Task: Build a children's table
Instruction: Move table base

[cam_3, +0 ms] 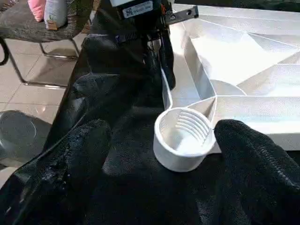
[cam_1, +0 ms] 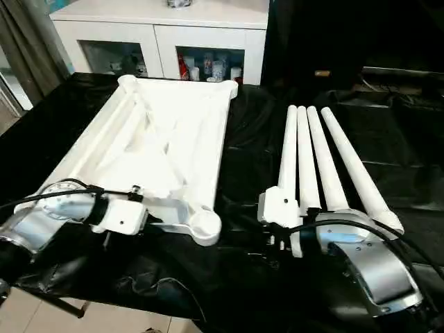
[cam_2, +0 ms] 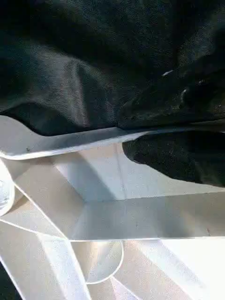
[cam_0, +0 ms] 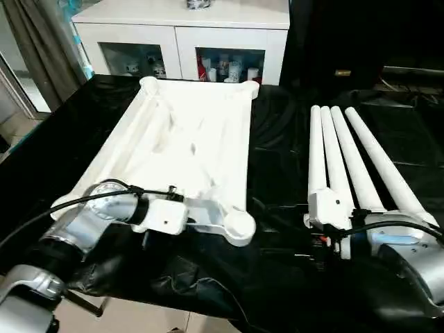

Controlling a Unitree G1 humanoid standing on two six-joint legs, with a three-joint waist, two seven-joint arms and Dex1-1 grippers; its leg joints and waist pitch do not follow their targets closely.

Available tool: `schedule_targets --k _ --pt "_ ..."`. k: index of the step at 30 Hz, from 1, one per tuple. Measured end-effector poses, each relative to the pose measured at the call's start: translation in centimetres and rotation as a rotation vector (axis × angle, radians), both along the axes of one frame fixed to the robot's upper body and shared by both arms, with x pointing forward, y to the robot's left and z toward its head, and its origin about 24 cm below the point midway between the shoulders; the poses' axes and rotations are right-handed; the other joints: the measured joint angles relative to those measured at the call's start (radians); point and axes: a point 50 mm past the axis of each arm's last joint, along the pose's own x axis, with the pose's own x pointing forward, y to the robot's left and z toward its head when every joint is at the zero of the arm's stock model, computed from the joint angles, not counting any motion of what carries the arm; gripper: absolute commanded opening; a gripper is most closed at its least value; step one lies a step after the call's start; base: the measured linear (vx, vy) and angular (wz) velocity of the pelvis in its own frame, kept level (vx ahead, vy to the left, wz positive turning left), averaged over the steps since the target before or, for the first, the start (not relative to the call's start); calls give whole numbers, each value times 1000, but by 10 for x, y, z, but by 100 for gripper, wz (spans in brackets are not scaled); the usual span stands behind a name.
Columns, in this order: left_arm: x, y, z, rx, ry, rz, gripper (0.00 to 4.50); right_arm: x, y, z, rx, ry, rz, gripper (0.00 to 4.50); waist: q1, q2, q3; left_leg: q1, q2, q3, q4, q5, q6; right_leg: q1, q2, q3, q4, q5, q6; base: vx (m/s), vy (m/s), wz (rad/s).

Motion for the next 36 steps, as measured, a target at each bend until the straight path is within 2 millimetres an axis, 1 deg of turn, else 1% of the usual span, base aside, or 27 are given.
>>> schedule_targets --k 9,14,18,21,22,24,26,28,31,32,33,35,36 --pt "4 18 3 36 -28 70 1 0 4 -4 0 -9 5 398 -3 0 0 -1 0 0 0 0 0 -2 0 0 0 0 0 0 0 0" --pt "3 27 3 15 -7 127 1 7 7 -1 9 -27 -5 398 0 0 0 -1 0 0 0 0 0 -2 0 0 0 0 -1 0 0 0" --pt "0 29 1 -24 20 154 1 9 9 -1 17 -34 -6 398 6 -1 0 -1 0 0 0 0 1 -3 0 -1 0 -1 -2 0 0 0" --pt "0 24 -1 -55 23 149 1 13 10 -3 21 -28 -14 398 9 -2 0 -1 0 0 0 1 2 -3 0 0 0 -1 -2 0 0 0" --pt "0 22 -2 -64 21 147 36 14 11 -3 25 -31 -13 398 10 -3 0 -1 0 1 0 1 2 -3 0 0 1 -1 -2 0 0 0" --pt "0 19 -3 -76 17 149 36 15 12 -1 29 -39 -10 398 16 -5 -1 0 0 1 0 1 2 -3 0 0 1 -1 -2 0 0 0" --pt "1 16 -3 -92 20 152 84 15 12 -1 29 -40 -14 398 22 -7 -1 0 0 1 0 1 2 -3 -1 0 1 -1 -2 0 0 0" --pt "2 14 -3 -114 17 161 89 15 12 -1 30 -40 -16 398 26 -9 -1 0 0 2 0 1 2 -3 -1 0 1 -1 -2 0 0 0" --pt "3 15 3 -156 -2 179 125 16 12 0 38 -43 -20 398 30 -11 -1 0 0 2 0 1 2 -3 -1 0 1 -1 -2 0 0 0" --pt "3 16 6 -181 -3 190 125 16 12 1 41 -42 -23 398 30 -11 -1 0 0 2 0 1 2 -3 -1 0 2 -1 -2 0 0 0" --pt "1 18 11 -214 -10 192 125 16 11 2 57 -29 -30 398 30 -12 -1 0 1 2 0 1 1 -3 -1 0 2 -1 -2 0 0 0" --pt "-3 22 26 -285 -13 202 125 19 4 9 111 -7 -71 398 31 -20 2 0 1 2 0 1 0 -3 -1 0 4 -2 -2 0 0 0" --pt "-3 23 30 -302 -14 209 125 20 2 12 127 -11 -88 398 32 -22 1 0 1 2 0 2 -2 -3 0 0 4 -2 -2 0 0 0"
